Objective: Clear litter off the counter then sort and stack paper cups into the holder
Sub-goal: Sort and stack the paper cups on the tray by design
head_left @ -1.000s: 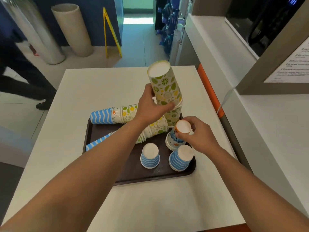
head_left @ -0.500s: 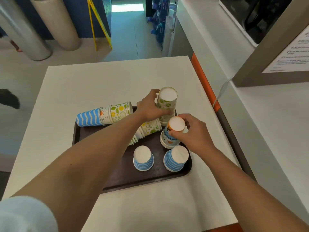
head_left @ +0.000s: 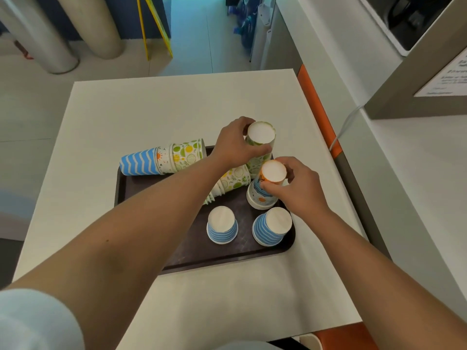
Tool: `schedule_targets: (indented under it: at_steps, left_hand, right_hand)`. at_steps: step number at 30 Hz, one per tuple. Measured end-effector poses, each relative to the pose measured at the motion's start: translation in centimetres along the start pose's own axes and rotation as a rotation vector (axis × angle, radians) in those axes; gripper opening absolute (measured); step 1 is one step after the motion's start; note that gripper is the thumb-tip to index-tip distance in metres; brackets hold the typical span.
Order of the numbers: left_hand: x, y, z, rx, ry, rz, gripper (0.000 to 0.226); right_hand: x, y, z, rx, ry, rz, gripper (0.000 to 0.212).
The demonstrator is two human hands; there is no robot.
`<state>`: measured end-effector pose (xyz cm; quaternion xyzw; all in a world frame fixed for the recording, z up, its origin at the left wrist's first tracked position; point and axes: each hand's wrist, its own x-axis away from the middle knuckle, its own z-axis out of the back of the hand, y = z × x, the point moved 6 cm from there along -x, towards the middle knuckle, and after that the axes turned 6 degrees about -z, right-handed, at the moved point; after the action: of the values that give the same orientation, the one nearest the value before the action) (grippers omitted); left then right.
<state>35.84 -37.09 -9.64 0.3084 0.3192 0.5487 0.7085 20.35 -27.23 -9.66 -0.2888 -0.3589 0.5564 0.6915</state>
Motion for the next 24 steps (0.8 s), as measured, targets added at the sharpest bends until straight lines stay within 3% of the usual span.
schedule_targets:
  at_steps: [3, 5, 8, 12, 16, 19, 22, 24]
  left_hand:
    - [0.3, 0.1, 0.2, -0.002, -0.093, 0.028, 0.087]
    - [1.3, 0.0, 0.9, 0.018, -0.109, 0.057, 0.093]
    - [4.2, 0.3, 3.1, 0.076, 0.001, 0.040, 0.081]
    - [11.1, 0.8, 5.2, 0.146, 0.101, -0.042, 0.060]
    - [17.4, -1.4, 3.9, 0.104, 0.004, -0.030, 0.072]
    - [19.2, -3.4, 2.1, 0.047, -0.094, 0.058, 0.088]
    - [19.6, -4.4, 1.2, 0.044, -0.086, 0.118, 0.077]
    - [19.4, -4.8, 1.3, 0.070, -0.042, 0.139, 0.068]
  right_hand:
    - [0.1, -0.5, 0.0, 0.022, -0.008, -0.007, 0.059]
    - [0.5, -0.7, -0.1, 0.043, -0.040, -0.018, 0.075]
    - [1.6, -0.8, 0.0, 0.052, -0.032, -0.010, 0.096]
    - [4.5, 0.5, 0.4, 0.054, 0.011, -0.035, 0.101]
    - [7.2, 3.3, -0.6, 0.071, -0.041, -0.112, 0.110]
    - [8.2, 4.7, -1.9, 0.047, -0.064, -0.114, 0.099]
    - [8.4, 5.0, -2.5, 0.027, -0.023, -0.072, 0.070]
    - [8.4, 5.1, -2.6, 0.008, -0.008, -0.070, 0.063]
